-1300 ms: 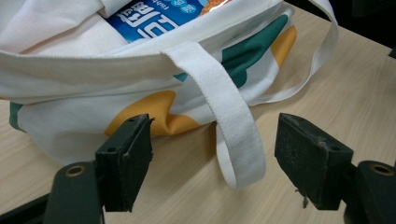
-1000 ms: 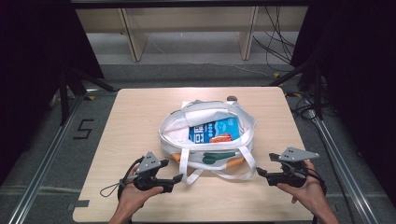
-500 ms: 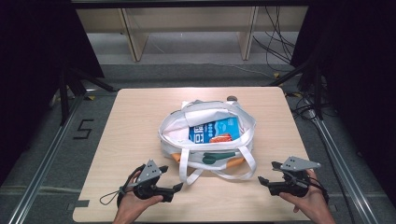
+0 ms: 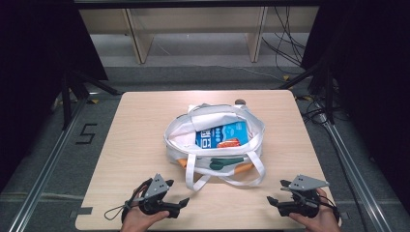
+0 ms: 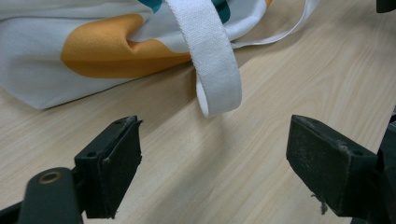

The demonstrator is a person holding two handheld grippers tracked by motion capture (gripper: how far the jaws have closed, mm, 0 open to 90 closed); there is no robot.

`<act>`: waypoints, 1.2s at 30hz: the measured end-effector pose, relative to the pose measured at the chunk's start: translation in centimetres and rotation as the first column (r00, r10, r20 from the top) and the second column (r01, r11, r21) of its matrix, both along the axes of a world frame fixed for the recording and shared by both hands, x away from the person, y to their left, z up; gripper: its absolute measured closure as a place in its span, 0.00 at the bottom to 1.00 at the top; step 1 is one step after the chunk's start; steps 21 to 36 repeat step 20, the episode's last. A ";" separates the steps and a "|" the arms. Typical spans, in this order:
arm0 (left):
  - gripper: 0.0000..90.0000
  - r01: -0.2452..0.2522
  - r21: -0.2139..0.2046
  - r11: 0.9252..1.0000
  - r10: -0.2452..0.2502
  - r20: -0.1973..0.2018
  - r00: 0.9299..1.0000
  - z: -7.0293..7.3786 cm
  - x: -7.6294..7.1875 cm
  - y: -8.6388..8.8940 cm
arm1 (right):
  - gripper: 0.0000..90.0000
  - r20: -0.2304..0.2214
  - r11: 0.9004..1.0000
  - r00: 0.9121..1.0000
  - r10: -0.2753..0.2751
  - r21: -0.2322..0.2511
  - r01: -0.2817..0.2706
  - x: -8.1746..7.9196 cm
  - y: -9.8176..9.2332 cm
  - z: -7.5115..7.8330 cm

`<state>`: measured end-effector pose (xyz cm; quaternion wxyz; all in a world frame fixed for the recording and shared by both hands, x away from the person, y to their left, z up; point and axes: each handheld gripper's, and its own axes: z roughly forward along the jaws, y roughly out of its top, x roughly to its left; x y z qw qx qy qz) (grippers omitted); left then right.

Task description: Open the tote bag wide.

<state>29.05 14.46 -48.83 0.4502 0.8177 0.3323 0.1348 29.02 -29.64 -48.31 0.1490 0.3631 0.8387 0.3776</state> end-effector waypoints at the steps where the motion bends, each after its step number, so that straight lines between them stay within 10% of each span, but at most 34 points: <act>1: 0.19 0.008 0.015 1.000 -0.009 0.019 1.000 -0.1 0.2 0.2 | 0.25 -0.028 1.000 0.999 -0.017 0.007 0.017 -0.3 0.1 0.0; 36: 0.19 -0.029 -0.023 0.999 0.028 -0.037 0.999 -0.6 0.0 0.2 | 0.27 -0.027 1.000 1.000 0.009 -0.007 -0.009 -0.5 0.0 -0.5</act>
